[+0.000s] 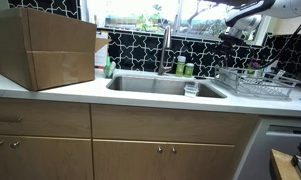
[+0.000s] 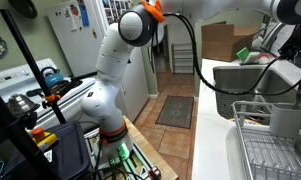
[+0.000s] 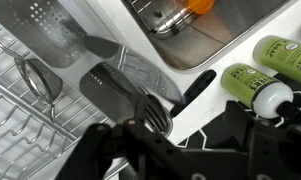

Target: Pick up the silver fork and put it in the right gray cutlery holder on the dish rack, pick up the silver fork and silver spoon together and put it in the left gray cutlery holder on the dish rack

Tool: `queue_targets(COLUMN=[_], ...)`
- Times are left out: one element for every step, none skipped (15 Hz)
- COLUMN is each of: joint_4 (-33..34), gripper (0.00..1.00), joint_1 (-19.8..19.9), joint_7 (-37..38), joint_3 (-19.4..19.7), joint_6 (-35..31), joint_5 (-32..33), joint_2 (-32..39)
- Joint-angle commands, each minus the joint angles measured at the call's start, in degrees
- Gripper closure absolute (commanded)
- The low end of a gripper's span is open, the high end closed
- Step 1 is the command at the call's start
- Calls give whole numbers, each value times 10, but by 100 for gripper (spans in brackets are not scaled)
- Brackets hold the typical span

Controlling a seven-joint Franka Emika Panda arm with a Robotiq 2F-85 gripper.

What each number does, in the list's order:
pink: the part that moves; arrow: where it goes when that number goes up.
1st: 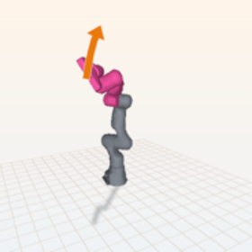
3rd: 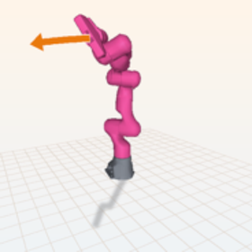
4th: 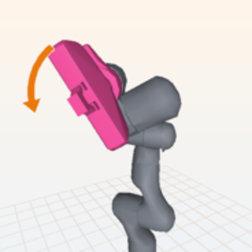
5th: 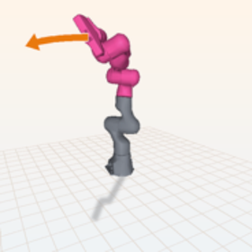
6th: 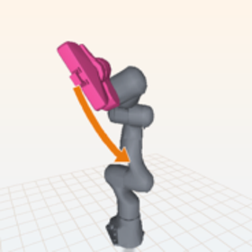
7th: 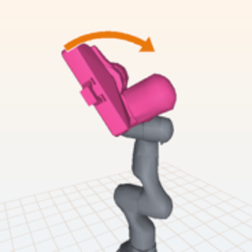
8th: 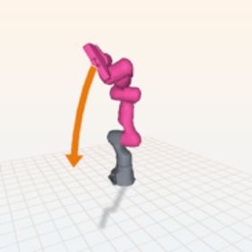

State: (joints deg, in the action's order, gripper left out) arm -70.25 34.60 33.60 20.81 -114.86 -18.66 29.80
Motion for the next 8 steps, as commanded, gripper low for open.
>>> queue_targets(joint_4=[-11, -10, -7, -5, -4, -4, -5, -8], gripper=[0, 0, 0, 0, 0, 0, 0, 0], joint_1=[12, 14, 18, 20, 21, 23, 24, 25], joint_7=[-21, -24, -30, -32, -33, -34, -38, -46], joint_3=[-8, -9, -10, -9, -8, -7, -6, -5], joint_6=[-17, -19, -20, -25, -27, -31, -36, -38], joint_5=[-26, -32, -39, -45, -49, -53, -54, -51], joint_2=[-1, 2, 5, 9, 10, 11, 11, 8])
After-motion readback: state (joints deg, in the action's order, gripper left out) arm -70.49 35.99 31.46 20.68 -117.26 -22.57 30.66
